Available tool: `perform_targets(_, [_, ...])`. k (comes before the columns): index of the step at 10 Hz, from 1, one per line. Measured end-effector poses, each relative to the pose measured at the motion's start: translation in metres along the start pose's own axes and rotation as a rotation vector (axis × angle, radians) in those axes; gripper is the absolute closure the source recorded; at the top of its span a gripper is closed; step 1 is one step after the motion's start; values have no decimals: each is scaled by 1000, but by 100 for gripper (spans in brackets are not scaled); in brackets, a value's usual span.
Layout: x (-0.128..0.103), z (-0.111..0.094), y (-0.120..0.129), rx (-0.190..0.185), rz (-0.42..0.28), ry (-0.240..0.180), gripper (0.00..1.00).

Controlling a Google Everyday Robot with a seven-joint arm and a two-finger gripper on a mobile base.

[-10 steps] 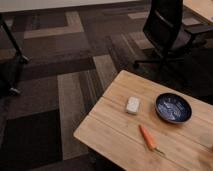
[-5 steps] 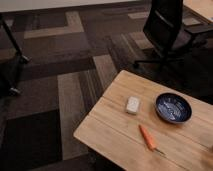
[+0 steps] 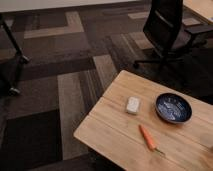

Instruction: Place the eraser on the white sponge

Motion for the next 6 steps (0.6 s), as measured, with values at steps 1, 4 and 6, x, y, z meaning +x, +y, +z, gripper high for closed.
perform_targets(1, [-25, -23, 26, -4, -105, -32, 100])
perform_targets(4, [-101, -107, 137, -38, -566, -188, 100])
perform_targets(6, [-130, -151, 196, -96, -755, -297, 100])
